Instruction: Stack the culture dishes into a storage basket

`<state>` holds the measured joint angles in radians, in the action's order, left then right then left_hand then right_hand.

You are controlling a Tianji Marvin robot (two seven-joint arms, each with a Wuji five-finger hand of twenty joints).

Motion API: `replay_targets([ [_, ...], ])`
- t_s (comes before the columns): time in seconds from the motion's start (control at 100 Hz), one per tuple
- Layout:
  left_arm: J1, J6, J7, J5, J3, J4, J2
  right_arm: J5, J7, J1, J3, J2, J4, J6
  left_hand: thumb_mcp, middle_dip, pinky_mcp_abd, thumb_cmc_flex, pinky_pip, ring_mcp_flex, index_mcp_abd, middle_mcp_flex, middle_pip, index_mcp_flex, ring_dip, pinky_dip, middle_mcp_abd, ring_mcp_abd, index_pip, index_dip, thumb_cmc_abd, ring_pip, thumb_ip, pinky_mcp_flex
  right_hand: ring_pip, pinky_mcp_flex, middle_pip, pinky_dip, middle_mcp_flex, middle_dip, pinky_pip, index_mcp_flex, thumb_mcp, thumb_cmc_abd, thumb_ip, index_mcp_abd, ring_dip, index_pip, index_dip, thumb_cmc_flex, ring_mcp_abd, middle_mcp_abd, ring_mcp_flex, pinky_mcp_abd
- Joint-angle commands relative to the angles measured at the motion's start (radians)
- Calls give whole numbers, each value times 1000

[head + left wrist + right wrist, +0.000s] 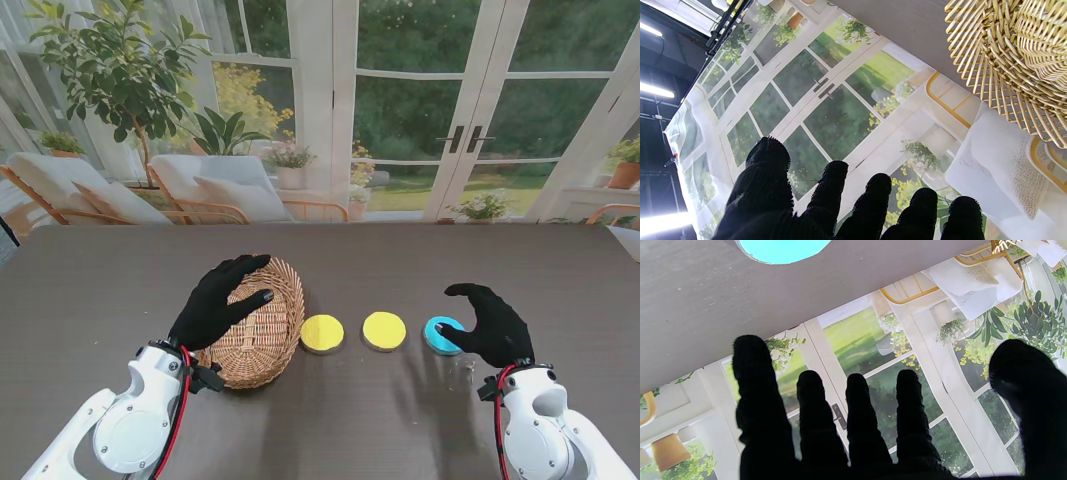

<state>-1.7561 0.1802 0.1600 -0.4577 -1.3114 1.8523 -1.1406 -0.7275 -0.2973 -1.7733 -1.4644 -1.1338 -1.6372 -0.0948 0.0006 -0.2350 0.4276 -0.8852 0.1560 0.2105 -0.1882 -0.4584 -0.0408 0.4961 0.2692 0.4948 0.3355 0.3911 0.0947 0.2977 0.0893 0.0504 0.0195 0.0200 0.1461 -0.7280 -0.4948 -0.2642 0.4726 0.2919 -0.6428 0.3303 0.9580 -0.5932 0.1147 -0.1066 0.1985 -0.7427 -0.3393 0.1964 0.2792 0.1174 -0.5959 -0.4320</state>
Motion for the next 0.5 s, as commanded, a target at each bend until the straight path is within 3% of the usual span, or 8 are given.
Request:
replay_targets([
  [0.0, -5, -2, -17, 5, -5, 1, -3, -13, 19, 4, 11, -1, -16, 13, -14, 11, -32, 8, -31, -24, 1, 20, 5, -25, -10, -13, -10, -13, -19, -6, -49, -14, -14, -11, -10, 462, 3, -40, -23, -13, 29, -12, -30, 6, -25, -24, 1, 14, 22, -21, -21, -22, 24, 24],
  [0.49, -6, -23, -22, 10, -4, 8, -3, -124, 159, 88, 84, 33, -13, 125, -14, 10, -31, 9, -30, -23, 3, 18, 4, -27, -9, -12, -11, -12, -20, -7, -49, -13, -14, -11, 20, 431, 19, -99, -60, -19, -44, -55, -70, -30, -11, -48, 29, 43, 20, -24, -25, -29, 0, 31],
])
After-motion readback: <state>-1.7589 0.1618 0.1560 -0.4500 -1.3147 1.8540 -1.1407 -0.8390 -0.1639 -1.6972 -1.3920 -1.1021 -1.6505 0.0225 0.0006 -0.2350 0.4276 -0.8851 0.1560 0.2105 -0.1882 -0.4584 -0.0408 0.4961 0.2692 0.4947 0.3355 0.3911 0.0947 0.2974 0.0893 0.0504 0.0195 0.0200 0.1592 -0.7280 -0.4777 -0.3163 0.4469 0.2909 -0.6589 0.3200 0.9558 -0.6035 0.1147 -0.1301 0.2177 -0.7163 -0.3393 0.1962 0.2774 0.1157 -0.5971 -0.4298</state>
